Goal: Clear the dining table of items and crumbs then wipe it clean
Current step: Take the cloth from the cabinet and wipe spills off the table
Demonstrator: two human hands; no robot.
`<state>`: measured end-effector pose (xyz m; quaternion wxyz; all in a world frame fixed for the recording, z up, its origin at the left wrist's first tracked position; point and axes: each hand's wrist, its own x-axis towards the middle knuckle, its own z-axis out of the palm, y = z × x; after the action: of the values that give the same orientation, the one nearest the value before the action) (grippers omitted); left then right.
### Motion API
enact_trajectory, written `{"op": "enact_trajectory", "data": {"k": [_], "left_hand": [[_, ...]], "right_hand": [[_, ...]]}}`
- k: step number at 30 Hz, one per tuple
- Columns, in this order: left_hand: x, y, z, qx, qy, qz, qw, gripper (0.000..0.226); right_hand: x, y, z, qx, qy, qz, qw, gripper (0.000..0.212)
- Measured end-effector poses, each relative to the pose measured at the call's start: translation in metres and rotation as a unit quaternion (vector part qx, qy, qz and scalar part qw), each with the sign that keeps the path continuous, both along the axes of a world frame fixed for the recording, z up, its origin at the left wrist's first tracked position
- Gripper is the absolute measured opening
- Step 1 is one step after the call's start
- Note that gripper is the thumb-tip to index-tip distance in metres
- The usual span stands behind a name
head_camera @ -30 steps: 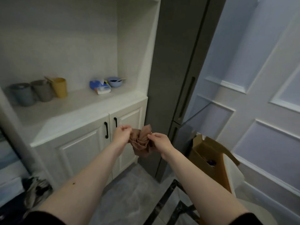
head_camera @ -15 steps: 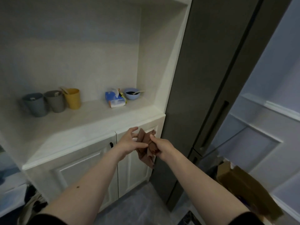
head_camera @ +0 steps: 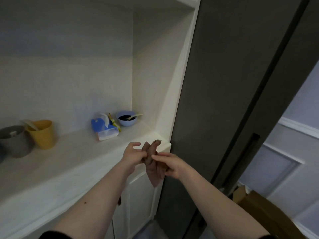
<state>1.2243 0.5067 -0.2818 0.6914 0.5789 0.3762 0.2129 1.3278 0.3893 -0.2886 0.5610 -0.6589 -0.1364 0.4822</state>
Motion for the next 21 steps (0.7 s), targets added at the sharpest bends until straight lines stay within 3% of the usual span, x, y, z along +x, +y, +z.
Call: {"op": "enact_trajectory", "data": {"k": [2, 6, 11, 15, 18, 21], "left_hand": [[0.019, 0.021, 0.004, -0.074, -0.023, -0.011, 0.997, 0.052], [0.050, 0.060, 0.001, -0.106, -0.010, -0.011, 0.994, 0.052], [0.087, 0.094, -0.017, -0.080, 0.021, 0.024, 0.996, 0.050], [0.123, 0.119, -0.025, -0.052, 0.022, 0.037, 0.998, 0.045], [0.146, 0.132, -0.033, -0.024, 0.035, 0.042, 0.998, 0.051], [0.152, 0.140, -0.041, 0.037, 0.089, 0.071, 0.993, 0.042]], "right_hand": [[0.011, 0.012, 0.001, -0.018, -0.014, -0.010, 1.000, 0.049], [0.030, 0.045, 0.002, -0.017, -0.045, -0.072, 0.996, 0.048], [0.055, 0.083, -0.004, -0.017, -0.140, -0.196, 0.970, 0.029], [0.082, 0.110, -0.008, -0.031, -0.277, -0.232, 0.932, 0.019], [0.100, 0.122, -0.019, -0.058, -0.352, -0.235, 0.904, 0.021], [0.108, 0.129, -0.035, -0.093, -0.383, -0.212, 0.894, 0.032]]}}
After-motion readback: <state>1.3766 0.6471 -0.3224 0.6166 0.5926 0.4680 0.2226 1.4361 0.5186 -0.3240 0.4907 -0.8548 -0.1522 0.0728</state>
